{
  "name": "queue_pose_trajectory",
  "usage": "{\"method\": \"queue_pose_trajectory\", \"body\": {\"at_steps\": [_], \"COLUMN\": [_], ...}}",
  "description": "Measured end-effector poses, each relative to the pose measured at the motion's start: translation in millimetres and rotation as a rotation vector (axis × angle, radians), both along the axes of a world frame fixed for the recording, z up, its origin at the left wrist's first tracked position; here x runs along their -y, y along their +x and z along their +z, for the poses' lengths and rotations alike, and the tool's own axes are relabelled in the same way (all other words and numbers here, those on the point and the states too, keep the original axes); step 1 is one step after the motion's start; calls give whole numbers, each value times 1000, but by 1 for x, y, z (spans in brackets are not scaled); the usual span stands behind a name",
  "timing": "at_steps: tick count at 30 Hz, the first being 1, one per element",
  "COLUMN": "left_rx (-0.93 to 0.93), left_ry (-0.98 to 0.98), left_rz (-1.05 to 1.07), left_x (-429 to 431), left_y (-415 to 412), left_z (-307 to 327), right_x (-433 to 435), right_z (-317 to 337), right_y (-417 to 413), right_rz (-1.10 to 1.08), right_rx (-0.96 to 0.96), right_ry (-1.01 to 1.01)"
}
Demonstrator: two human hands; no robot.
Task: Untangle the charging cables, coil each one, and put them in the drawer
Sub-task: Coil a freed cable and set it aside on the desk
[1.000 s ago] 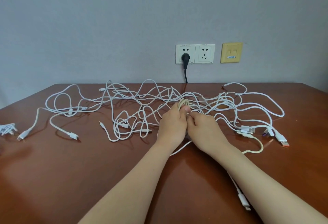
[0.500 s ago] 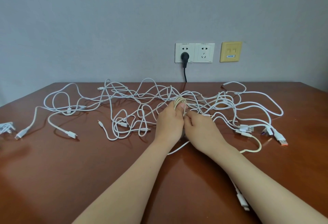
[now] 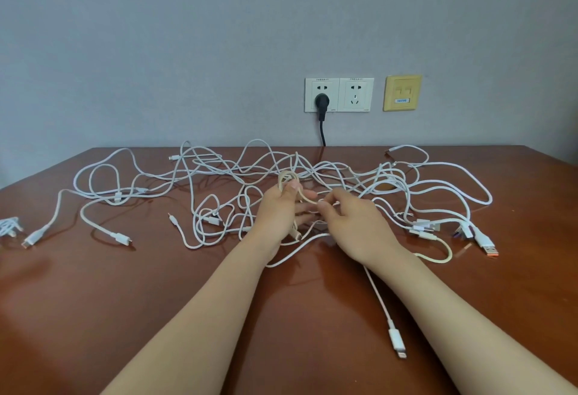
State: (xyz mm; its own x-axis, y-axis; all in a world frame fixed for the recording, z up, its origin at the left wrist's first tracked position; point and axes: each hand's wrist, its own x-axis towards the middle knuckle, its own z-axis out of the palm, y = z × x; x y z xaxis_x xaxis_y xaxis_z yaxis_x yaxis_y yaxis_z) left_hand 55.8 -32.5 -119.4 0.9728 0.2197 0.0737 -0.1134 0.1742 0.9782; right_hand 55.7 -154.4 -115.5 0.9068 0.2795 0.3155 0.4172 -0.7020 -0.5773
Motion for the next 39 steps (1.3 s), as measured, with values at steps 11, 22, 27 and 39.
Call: {"method": "queue_pose_trajectory", "body": {"at_steps": [11,22,27,39], "left_rx": [28,-63,-97,-182], "left_ry": [-764,-153,149,297], "left_rz": [-24,-134,-265,-361], "left_x": [-23,-15,-2,5], "left_y": [3,-4,-14,-21], "left_z": [9,8,13,22], "right_x": [7,14,10,14], "right_z": [9,19,20,24], "right_y": [-2,-5,-6,-3], "right_rz": [-71,224,306,252], "right_rx": [55,-2,14,70], "right_ry": [-78,105,236,362]}}
